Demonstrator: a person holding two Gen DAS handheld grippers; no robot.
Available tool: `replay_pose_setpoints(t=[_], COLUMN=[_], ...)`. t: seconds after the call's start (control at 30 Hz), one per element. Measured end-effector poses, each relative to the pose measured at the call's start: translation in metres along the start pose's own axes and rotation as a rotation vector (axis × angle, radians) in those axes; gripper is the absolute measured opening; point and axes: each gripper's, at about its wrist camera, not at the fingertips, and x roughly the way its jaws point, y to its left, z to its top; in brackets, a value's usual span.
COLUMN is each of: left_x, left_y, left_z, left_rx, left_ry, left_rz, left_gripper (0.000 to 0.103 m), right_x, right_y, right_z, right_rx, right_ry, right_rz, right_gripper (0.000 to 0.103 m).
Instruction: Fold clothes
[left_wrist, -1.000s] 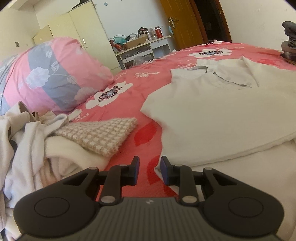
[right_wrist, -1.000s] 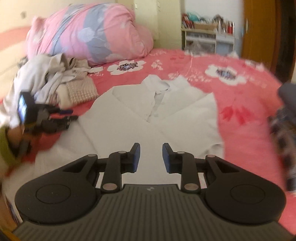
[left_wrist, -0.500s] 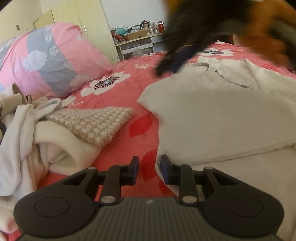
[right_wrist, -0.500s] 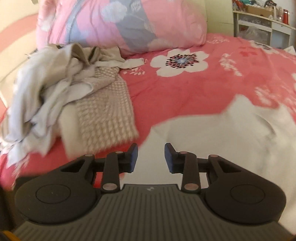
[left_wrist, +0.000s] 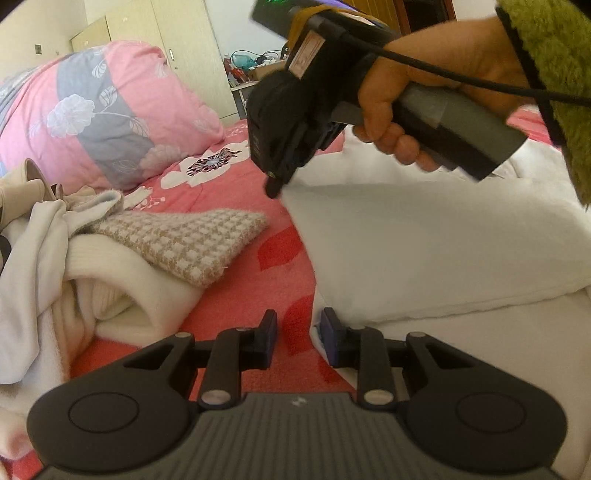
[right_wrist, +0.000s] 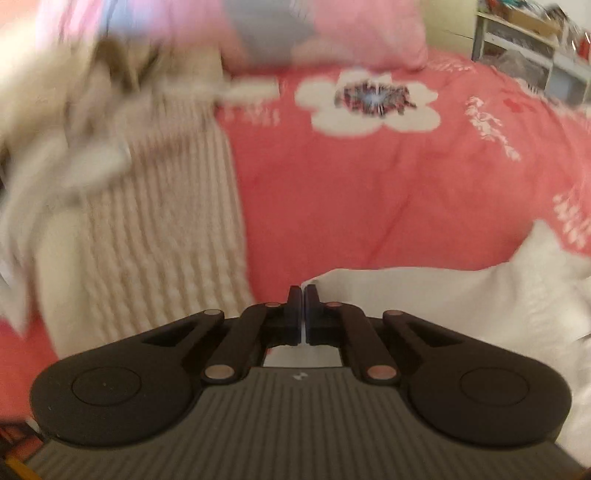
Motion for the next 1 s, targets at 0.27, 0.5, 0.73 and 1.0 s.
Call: replay_pose_setpoints(t=[0.27, 0.5, 0.73, 1.0], left_x=[-0.001, -0.001, -0.001, -0.023], left_y=[0.0, 0.0, 0.004, 0.023], left_z=[-0.001, -0.001, -0.001, 0.016], left_rx=[-0.001, -0.011, -0.032, -0.102], left_ry=[0.001, 0.002, 0.003, -0.072], left_rz=[0.0, -0.004, 0.003, 0.043], left_gripper=[0.028, 0.029, 0.036, 0.042], right_x=[0.033, -0.105, -0.322, -0.397], right_y=[-0.042, -0.075, -0.098, -0.136], right_z=[-0.014, -0.005, -0.068, -0.138], right_rx=[0.364, 0.455, 0.404, 0.487], right_ry=[-0.108, -0.274, -0.417, -0.422], right_rz=[0.155, 0.157, -0.006, -0.083], right_gripper=[0.004, 0.008, 0.044, 0.048])
